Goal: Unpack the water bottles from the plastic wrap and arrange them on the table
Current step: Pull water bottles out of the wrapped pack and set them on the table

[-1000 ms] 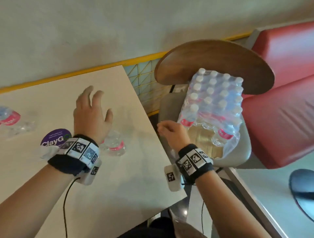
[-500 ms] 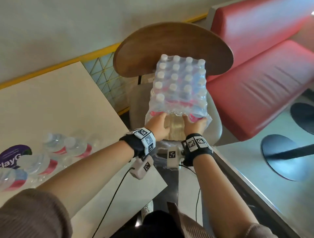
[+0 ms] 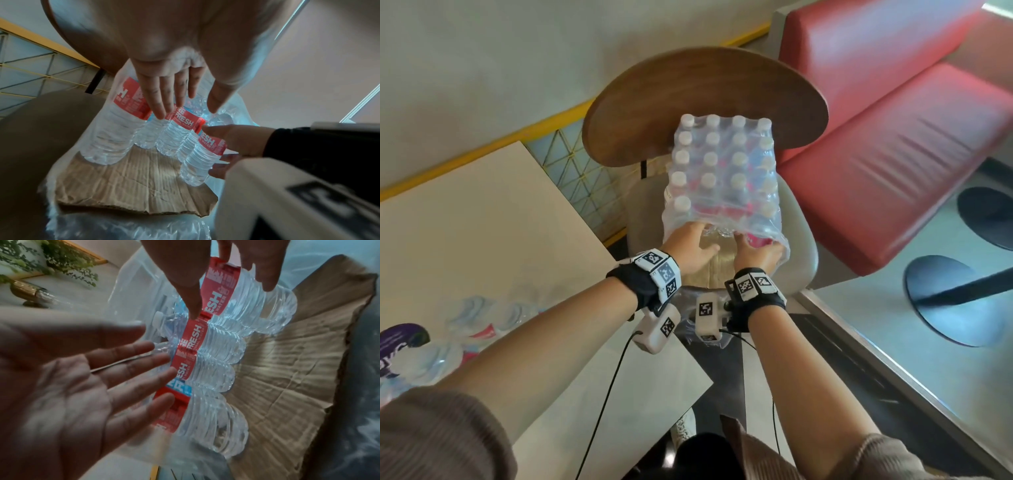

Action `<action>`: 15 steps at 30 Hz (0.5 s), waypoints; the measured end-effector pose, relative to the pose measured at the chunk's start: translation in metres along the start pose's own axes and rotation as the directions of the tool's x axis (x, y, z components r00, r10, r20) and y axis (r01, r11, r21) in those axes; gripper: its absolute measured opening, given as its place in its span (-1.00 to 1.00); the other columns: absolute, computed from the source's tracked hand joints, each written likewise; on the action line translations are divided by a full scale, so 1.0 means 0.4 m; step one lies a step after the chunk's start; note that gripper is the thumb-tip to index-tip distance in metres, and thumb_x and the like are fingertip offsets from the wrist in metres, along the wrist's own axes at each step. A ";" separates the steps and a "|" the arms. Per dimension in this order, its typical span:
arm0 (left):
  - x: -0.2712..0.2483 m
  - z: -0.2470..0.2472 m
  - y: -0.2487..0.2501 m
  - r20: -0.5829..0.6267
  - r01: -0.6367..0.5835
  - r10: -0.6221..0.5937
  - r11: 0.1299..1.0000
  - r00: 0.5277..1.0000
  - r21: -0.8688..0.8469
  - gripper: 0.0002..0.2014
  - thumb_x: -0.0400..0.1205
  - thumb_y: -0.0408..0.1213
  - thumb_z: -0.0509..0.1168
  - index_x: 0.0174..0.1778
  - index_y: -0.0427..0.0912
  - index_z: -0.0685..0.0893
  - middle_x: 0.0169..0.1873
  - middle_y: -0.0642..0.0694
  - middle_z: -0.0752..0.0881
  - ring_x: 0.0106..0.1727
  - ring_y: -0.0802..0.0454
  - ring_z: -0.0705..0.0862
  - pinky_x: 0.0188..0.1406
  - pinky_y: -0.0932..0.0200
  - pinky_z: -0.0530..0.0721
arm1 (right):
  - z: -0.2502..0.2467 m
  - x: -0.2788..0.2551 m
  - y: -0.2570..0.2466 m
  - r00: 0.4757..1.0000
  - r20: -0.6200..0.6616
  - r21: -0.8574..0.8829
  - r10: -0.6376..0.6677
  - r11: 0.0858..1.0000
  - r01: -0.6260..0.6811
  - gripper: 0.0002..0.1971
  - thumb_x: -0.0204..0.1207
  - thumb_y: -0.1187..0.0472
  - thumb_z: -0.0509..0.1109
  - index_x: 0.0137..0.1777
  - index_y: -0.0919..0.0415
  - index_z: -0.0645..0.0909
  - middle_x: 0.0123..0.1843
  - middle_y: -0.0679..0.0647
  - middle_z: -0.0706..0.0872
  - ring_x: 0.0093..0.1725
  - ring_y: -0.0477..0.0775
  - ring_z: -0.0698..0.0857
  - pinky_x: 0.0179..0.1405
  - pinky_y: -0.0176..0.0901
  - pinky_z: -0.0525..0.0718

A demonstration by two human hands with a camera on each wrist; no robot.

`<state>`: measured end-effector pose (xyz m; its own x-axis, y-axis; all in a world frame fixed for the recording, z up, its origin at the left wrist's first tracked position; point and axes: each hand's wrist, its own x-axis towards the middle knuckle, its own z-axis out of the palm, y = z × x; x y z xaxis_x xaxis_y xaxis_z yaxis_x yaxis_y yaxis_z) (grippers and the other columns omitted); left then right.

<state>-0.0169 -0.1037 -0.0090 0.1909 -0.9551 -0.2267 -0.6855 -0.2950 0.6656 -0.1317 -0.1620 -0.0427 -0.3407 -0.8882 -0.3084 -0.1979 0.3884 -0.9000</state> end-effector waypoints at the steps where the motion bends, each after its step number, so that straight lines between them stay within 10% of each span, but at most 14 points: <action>1: 0.005 0.002 0.003 0.008 0.000 0.000 1.000 1.000 0.008 -0.48 0.62 -0.13 0.31 0.49 -0.22 0.42 0.43 -0.14 0.54 0.45 -0.05 0.52 0.47 0.01 0.47 | 0.001 0.006 -0.004 1.000 0.015 -0.026 0.001 1.000 0.000 -0.68 0.20 0.04 0.66 -0.13 0.11 0.64 -0.06 0.04 0.73 -0.02 0.08 0.76 -0.07 -0.21 0.71; 5: 0.009 0.004 0.002 0.044 0.015 -0.015 1.000 0.999 0.016 -0.44 0.62 -0.11 0.31 0.52 -0.20 0.38 0.46 -0.13 0.50 0.48 -0.03 0.49 0.49 0.00 0.45 | -0.007 0.017 -0.021 0.990 0.059 -0.274 0.126 0.956 -0.106 -0.21 0.34 -0.15 0.52 0.46 0.30 0.40 0.45 0.20 0.43 0.40 0.22 0.50 0.34 0.04 0.50; 10: -0.004 -0.010 0.005 0.031 -0.041 0.042 0.999 0.999 -0.030 -0.40 0.55 -0.06 0.40 0.49 -0.13 0.41 0.42 -0.07 0.54 0.45 0.01 0.50 0.47 0.07 0.45 | -0.032 -0.001 -0.020 0.990 0.143 -0.162 0.016 0.987 0.008 -0.68 0.38 -0.01 0.54 -0.08 0.14 0.50 -0.28 -0.12 0.58 -0.31 -0.17 0.56 0.01 -0.15 0.63; 15: -0.006 -0.009 0.011 0.028 0.002 0.002 0.993 1.000 -0.115 -0.34 0.44 0.02 0.49 0.43 -0.10 0.47 0.32 0.01 0.61 0.34 0.05 0.56 0.35 0.11 0.52 | -0.051 -0.089 0.010 0.900 0.431 -0.324 -0.066 0.919 0.223 -0.67 0.44 0.04 0.44 0.13 0.14 0.51 -0.12 -0.03 0.67 -0.08 0.06 0.70 -0.13 -0.17 0.56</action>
<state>-0.0177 -0.1027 -0.0031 0.1698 -0.9544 -0.2457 -0.5999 -0.2979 0.7426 -0.1393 -0.1238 -0.0291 0.1031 -0.9306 -0.3511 -0.5561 0.2388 -0.7961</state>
